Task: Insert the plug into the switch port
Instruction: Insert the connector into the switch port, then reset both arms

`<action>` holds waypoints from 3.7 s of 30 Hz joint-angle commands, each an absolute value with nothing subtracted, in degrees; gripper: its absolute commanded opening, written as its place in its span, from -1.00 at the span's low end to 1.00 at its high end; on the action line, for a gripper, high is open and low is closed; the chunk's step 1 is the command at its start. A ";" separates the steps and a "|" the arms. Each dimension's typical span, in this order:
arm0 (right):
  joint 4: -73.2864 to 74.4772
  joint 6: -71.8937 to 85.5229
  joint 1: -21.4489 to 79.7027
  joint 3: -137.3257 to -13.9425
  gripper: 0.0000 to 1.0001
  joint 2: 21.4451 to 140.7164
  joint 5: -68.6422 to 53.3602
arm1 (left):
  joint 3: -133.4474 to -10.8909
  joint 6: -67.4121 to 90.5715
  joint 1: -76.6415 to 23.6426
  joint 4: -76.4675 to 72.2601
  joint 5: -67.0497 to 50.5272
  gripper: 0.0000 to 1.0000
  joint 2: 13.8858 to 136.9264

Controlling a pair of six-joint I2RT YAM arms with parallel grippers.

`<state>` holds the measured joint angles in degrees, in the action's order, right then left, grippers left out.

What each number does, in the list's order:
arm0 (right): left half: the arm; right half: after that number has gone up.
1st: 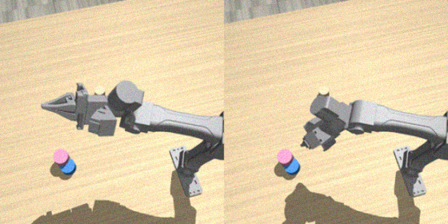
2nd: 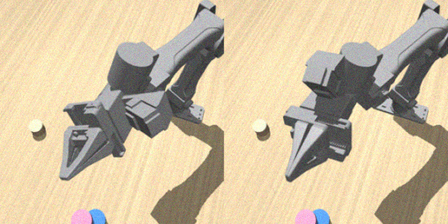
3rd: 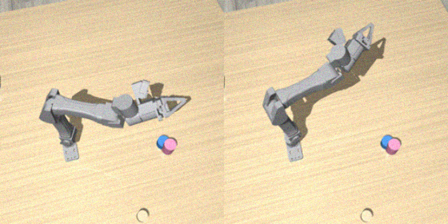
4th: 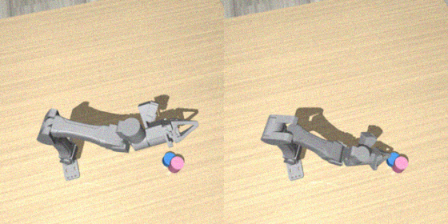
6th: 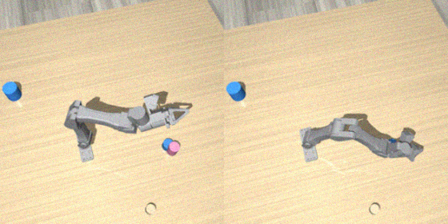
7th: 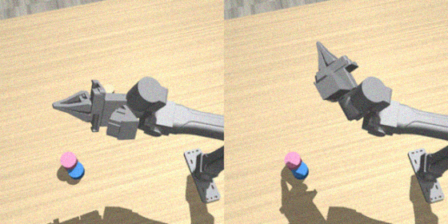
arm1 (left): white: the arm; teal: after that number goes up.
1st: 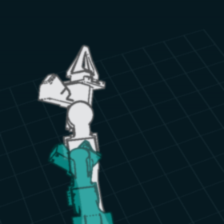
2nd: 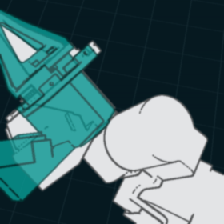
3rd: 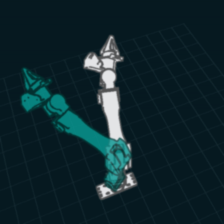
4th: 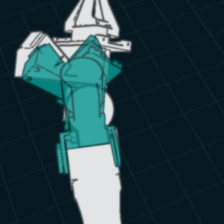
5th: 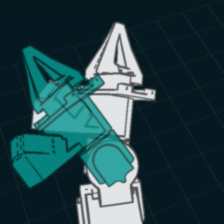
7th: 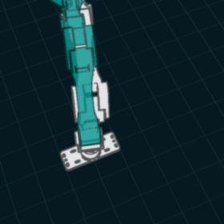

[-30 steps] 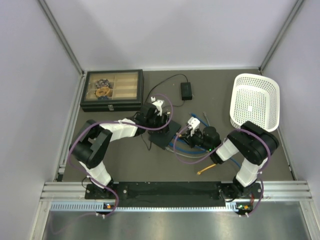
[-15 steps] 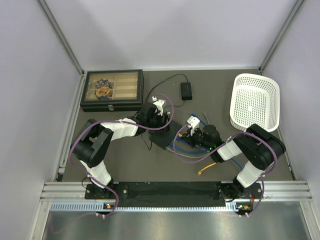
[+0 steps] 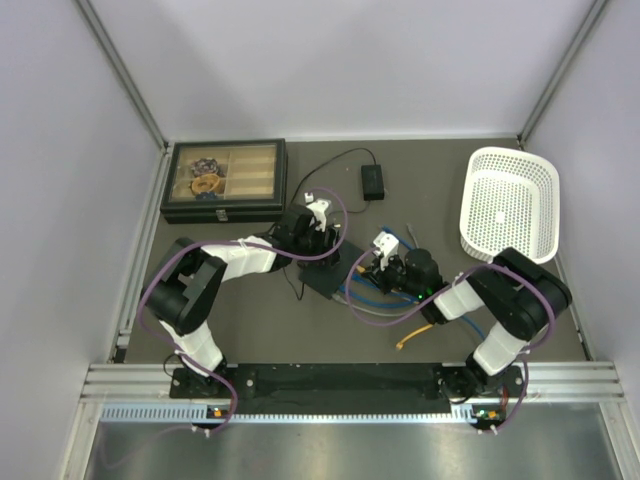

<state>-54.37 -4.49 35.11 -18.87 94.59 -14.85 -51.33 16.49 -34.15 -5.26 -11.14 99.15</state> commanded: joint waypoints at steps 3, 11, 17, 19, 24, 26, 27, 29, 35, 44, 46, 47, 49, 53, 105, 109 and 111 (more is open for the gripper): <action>-56.51 -5.45 34.72 -21.27 -1.00 91.84 -16.17 | -52.56 15.12 -34.80 -4.75 -12.13 0.46 100.02; -60.55 -4.22 34.80 -22.85 -1.00 95.09 -18.63 | -52.73 15.38 -34.89 -5.62 -15.55 0.44 100.20; -64.77 -3.96 34.89 -23.99 -1.00 98.35 -19.25 | -53.17 15.03 -35.42 -5.71 -18.10 0.41 100.90; -65.04 -3.96 34.89 -24.34 -1.00 98.70 -19.25 | -53.52 15.03 -35.68 -5.45 -18.72 0.40 101.25; -63.73 -4.22 35.77 -26.01 -1.00 98.00 -19.16 | -53.96 15.03 -36.65 -5.19 -19.95 0.40 101.60; -61.80 -4.92 36.03 -26.98 -1.00 96.86 -19.07 | -54.05 15.03 -37.00 -4.83 -20.04 0.40 101.86; -61.61 -5.10 36.38 -27.07 -1.00 96.51 -18.81 | -54.14 15.12 -37.26 -4.75 -20.13 0.40 101.87; -61.26 -5.36 36.65 -27.42 -1.00 95.98 -18.54 | -54.14 15.47 -37.53 -4.83 -21.09 0.39 102.22; -62.05 -5.19 36.91 -28.30 -1.00 96.24 -18.19 | -54.32 16.35 -38.93 -5.45 -23.11 0.38 103.18; -60.48 -4.83 37.35 -31.46 -1.00 95.89 -17.93 | -54.76 17.22 -41.48 -5.54 -24.43 0.36 105.12; -60.47 -4.83 37.62 -31.99 -1.00 96.15 -18.11 | -54.76 17.58 -41.84 -5.98 -24.26 0.36 105.56; -60.73 -4.83 37.79 -31.82 -1.00 96.15 -18.02 | -54.67 17.67 -41.84 -5.98 -23.56 0.36 105.56; -60.30 -4.40 37.79 -31.29 -1.00 95.98 -17.75 | -54.93 17.40 -41.84 -5.01 -21.54 0.39 104.77; -60.21 -3.69 37.71 -29.19 -1.00 96.06 -16.09 | -55.55 17.05 -41.05 -3.34 -13.55 0.43 102.14; 36.12 12.13 35.07 -40.61 0.98 5.02 38.31 | -47.55 13.18 -33.31 24.61 38.40 0.98 20.93; 34.28 11.25 35.07 -39.03 0.98 2.11 39.20 | -45.00 13.18 -33.22 22.77 38.32 0.98 17.05; 33.93 10.99 35.16 -38.94 0.98 1.93 38.76 | -44.47 13.01 -33.31 22.50 38.84 0.98 16.70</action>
<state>34.15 12.21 35.44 -38.46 2.59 36.95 -45.80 14.61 -33.41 23.18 37.23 17.63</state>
